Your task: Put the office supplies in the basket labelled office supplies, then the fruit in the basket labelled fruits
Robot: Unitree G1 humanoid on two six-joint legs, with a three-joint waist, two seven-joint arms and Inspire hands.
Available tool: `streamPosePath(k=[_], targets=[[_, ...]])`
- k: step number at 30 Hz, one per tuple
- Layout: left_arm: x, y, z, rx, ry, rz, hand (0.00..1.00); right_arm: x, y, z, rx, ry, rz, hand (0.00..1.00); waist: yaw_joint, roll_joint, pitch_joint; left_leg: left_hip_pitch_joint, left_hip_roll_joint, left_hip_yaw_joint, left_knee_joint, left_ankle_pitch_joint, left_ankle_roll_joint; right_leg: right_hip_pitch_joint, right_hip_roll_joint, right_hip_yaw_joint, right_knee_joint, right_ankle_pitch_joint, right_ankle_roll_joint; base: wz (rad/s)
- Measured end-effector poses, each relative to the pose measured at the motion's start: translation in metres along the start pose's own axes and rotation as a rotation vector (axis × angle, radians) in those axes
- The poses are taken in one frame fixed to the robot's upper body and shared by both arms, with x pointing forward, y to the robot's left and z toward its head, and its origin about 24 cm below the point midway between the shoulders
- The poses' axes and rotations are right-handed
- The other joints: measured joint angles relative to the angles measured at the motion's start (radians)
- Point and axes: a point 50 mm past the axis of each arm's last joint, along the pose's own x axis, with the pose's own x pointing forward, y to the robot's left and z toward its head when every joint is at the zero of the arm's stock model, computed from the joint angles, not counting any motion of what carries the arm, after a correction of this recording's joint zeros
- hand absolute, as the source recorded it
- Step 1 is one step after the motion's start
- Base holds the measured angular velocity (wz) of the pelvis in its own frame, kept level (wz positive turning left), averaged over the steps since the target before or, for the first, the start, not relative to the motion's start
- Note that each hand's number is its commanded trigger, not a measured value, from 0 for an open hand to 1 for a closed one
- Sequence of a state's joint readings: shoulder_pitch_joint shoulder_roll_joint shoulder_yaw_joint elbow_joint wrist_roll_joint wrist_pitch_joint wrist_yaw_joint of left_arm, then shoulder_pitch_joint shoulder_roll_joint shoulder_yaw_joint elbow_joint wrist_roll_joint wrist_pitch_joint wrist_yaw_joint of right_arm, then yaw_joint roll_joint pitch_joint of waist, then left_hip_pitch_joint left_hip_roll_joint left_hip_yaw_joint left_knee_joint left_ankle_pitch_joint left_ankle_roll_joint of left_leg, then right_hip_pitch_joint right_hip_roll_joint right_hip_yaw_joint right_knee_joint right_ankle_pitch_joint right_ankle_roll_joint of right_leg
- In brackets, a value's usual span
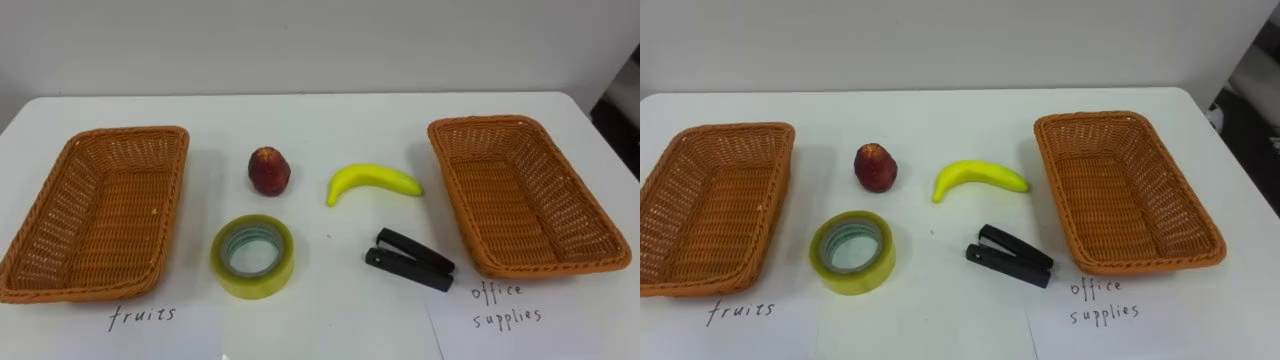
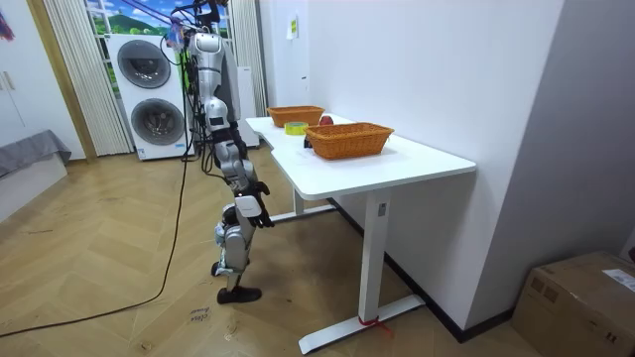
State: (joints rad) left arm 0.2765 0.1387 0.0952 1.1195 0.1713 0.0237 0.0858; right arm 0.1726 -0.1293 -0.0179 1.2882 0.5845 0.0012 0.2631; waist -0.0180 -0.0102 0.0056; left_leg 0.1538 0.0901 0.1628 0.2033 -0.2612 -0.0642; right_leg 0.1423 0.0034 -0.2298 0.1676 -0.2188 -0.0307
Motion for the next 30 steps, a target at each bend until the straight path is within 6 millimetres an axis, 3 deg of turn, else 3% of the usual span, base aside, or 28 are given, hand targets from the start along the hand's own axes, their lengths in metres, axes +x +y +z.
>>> streamPosePath(k=[18, 30], targets=[[-0.001, -0.002, -0.005, 0.076, 0.007, 0.007, 0.00, 0.000, -0.001, 0.001, -0.018, -0.012, 0.000, 0.00, -0.003, 0.001, -0.0003, 0.000, 0.000, 0.000, 0.001, 0.000, 0.000, 0.000, 0.001, 0.004, -0.001, 0.000, 0.000, 0.00], [-0.001, 0.001, -0.004, 0.096, 0.012, 0.022, 0.00, -0.005, -0.013, -0.007, 0.084, -0.017, -0.043, 0.00, -0.006, 0.003, -0.0018, -0.003, -0.001, 0.003, 0.000, 0.000, 0.000, -0.003, 0.001, 0.010, 0.001, -0.001, 0.002, 0.00]])
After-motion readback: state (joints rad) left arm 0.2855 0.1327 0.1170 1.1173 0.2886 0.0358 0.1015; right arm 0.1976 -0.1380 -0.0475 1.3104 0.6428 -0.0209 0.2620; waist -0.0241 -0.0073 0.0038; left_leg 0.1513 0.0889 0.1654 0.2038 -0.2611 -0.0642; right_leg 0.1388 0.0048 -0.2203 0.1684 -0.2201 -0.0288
